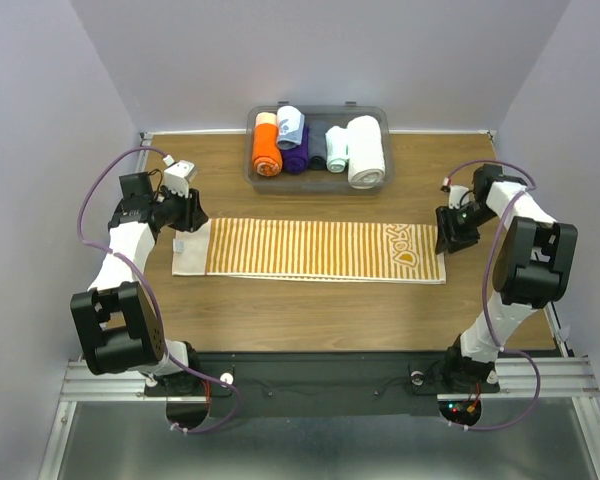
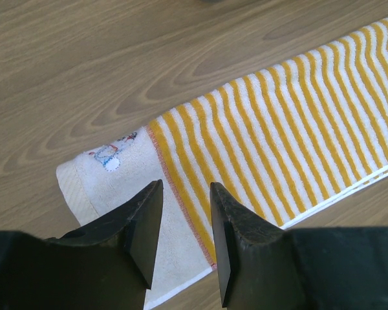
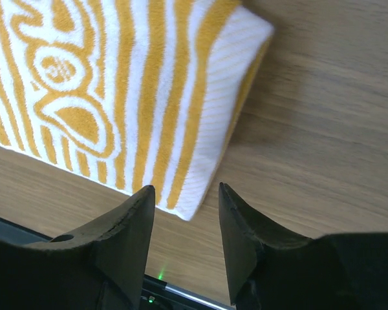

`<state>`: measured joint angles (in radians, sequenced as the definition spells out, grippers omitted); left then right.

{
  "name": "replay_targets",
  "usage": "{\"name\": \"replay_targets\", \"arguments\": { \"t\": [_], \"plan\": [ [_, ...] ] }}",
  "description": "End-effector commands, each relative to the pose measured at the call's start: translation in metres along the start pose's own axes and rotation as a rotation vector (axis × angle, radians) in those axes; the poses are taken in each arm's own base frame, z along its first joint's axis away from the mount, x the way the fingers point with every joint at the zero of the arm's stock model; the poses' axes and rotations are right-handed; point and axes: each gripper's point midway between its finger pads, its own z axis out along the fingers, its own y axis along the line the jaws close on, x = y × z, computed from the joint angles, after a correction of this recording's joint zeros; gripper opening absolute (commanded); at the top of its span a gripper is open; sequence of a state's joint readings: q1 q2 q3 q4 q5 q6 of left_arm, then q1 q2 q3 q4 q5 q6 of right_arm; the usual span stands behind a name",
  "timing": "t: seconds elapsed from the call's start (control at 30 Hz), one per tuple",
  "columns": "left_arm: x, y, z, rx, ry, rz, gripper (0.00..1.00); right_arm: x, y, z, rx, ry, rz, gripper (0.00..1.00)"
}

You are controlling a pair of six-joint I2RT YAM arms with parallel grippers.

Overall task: Roll the towels
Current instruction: Fold the towel

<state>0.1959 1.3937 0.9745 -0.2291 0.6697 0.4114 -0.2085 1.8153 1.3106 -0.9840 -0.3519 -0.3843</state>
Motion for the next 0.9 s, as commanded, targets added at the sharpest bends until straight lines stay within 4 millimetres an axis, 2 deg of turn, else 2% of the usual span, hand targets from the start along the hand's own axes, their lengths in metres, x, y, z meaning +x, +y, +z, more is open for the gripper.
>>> {"name": "replay_targets", "arguments": {
  "t": [0.0, 0.3, 0.47, 0.77, 0.87],
  "plan": [
    [-0.009, -0.006, -0.006, 0.005, -0.031, 0.033, 0.47, -0.009, -0.012, -0.012, 0.054, -0.039, 0.037, 0.48],
    [-0.014, -0.005, -0.008, -0.01, -0.053, 0.038, 0.49, -0.013, -0.02, 0.011, 0.061, -0.035, 0.143, 0.44],
    [-0.012, -0.004, -0.007, -0.012, -0.048, 0.039, 0.49, -0.005, -0.026, 0.027, 0.077, -0.014, 0.17, 0.44],
    [-0.014, -0.002, -0.007, -0.021, -0.054, 0.04, 0.5, 0.009, -0.011, 0.05, 0.038, 0.028, 0.19, 0.39],
    [-0.015, -0.002, -0.007, -0.02, -0.057, 0.039, 0.5, 0.013, -0.008, 0.056, 0.017, 0.045, 0.204, 0.28]
  ]
}}
